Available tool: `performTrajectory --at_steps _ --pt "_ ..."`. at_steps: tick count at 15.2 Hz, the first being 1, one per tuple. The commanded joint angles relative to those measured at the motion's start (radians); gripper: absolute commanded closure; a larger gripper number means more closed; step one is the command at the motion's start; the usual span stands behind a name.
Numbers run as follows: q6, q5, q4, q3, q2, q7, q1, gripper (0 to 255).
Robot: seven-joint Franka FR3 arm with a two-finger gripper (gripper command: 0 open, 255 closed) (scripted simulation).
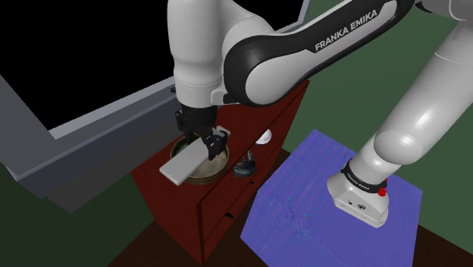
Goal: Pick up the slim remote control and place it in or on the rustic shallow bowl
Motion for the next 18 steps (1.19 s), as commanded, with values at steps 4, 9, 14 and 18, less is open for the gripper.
performTrajectory --at_steps 4,9,14,18 --pt "0.001 0.001 -0.001 0.000 0.000 -0.001 0.000 0" --pt "0.001 0.000 -0.001 0.000 0.000 0.000 0.000 0" --pt "-0.119 0.067 0.080 0.003 -0.070 -0.048 -0.017 0" --pt "-0.119 0.067 0.080 0.003 -0.070 -0.048 -0.017 0"
